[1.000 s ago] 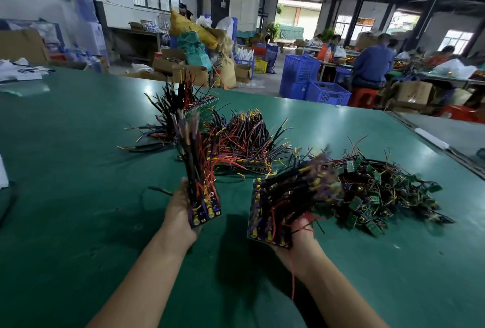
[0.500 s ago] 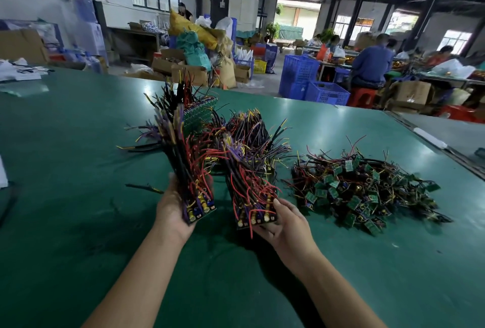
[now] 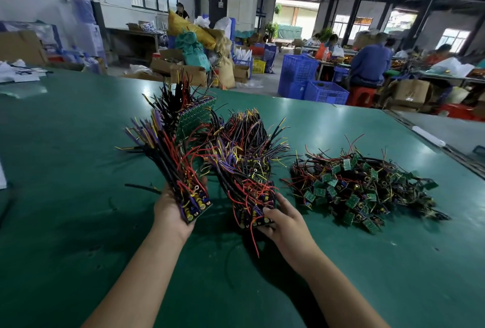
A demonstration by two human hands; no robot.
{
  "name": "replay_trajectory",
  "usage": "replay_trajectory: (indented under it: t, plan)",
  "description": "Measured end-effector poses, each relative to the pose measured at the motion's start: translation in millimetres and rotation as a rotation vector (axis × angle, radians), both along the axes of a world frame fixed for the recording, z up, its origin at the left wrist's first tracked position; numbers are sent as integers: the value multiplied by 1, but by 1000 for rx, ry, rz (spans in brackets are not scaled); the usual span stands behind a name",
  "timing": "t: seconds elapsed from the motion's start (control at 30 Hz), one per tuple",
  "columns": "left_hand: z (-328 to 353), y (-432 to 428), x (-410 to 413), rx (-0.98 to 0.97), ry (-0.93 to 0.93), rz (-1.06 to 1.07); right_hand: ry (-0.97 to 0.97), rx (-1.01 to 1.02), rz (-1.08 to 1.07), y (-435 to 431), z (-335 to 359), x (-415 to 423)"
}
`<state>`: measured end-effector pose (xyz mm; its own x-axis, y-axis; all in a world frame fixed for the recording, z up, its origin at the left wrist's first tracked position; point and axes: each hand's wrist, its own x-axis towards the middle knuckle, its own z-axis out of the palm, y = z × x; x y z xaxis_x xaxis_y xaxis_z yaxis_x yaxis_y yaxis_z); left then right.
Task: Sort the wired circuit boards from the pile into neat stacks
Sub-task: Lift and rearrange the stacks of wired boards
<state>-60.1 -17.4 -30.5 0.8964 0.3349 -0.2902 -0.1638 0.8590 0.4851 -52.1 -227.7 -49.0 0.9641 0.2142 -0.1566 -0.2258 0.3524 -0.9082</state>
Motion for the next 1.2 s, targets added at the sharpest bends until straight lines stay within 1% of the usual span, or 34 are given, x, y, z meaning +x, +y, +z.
replay_trajectory:
  t: [0.13, 0.23, 0.37, 0.5, 0.57, 0.63, 0.7, 0.73, 0.77, 0.87, 0.93, 0.97, 1.07, 1.1, 1.13, 1.2]
  plan:
    - [1, -2, 1, 90, 51, 38, 43, 64, 32, -2, 0, 1]
    - [0, -2, 5, 218, 188, 99, 50, 72, 15, -2, -1, 2]
    - [-6, 3, 10, 262, 294, 253, 60, 86, -3, -3, -4, 4]
    - [-9, 4, 11, 282, 310, 328, 77, 48, -34, -3, -6, 6]
    - [-9, 5, 11, 257, 287, 351, 22, -85, -58, -1, -7, 5]
    - [-6, 6, 10, 176, 221, 350, -110, -360, -108, 1, -8, 1]
    - [-2, 7, 8, 52, 136, 299, -291, -669, -173, 1, -8, -3]
    - [1, 8, 7, 4, 99, 261, -350, -745, -211, 0, -8, -4]
    - [2, 8, 7, -18, 75, 224, -383, -758, -258, 0, -7, -6]
    - [5, 2, 3, -22, 32, 157, -474, -710, -485, -5, 0, -10]
    - [6, -1, 1, -38, -10, 123, -510, -700, -567, -9, 6, -11]
    - [6, -3, -1, -57, -33, 107, -485, -690, -542, -10, 7, -10]
    - [8, -7, -1, -102, -58, 84, -263, -637, -345, -10, 0, -8]
    - [9, -7, -1, -108, -50, 85, -216, -609, -297, -8, -3, -9]
    - [10, -8, -2, -112, -39, 84, -196, -540, -249, -5, -5, -9]
    - [10, -7, -2, -126, -34, 81, -158, -326, -109, 2, -9, -7]
